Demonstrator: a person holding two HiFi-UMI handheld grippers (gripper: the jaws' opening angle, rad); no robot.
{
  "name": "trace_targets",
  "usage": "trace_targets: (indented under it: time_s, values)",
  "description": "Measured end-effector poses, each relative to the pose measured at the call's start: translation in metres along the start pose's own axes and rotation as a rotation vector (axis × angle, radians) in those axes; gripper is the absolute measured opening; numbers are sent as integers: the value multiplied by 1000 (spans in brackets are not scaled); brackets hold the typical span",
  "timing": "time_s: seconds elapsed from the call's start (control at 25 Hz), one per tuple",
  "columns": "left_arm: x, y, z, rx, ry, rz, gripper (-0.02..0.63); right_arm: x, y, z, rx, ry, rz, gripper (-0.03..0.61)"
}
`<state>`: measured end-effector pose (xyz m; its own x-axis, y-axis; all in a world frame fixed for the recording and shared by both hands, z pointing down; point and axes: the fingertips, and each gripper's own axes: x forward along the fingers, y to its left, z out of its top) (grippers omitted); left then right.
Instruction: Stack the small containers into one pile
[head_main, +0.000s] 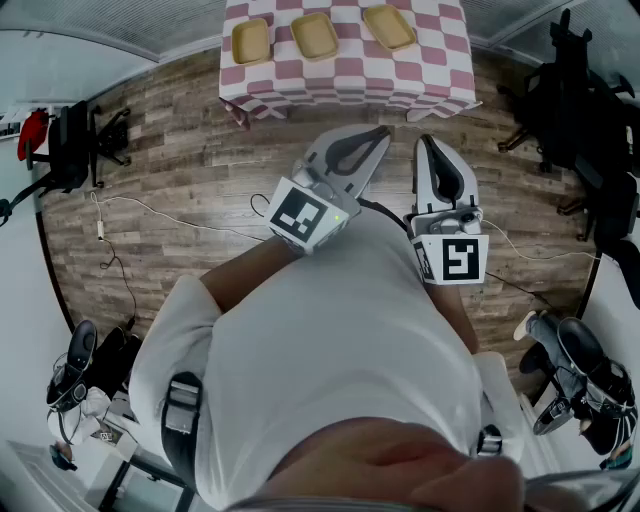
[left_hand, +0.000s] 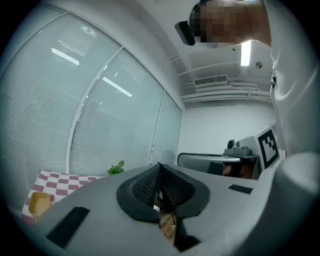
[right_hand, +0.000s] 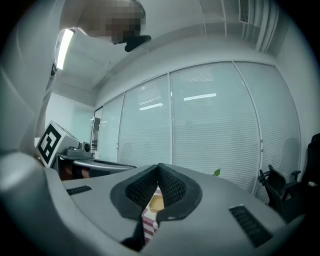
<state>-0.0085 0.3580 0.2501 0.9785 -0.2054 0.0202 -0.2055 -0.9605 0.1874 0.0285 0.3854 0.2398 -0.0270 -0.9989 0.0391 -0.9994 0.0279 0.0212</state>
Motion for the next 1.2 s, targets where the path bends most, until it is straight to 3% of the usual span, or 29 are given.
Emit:
trace_targets:
  time_s: [0.56, 0.8, 1.2]
  values:
    - [22, -10, -10, -13, 4, 42, 38, -12, -24, -6, -24, 12, 24, 31]
    - [29, -13, -24, -35, 27, 60, 38, -13, -42, -19, 29, 31, 41, 32]
    - [46, 21, -33, -47, 49, 95, 38, 20, -56, -26, 44, 39, 58, 34]
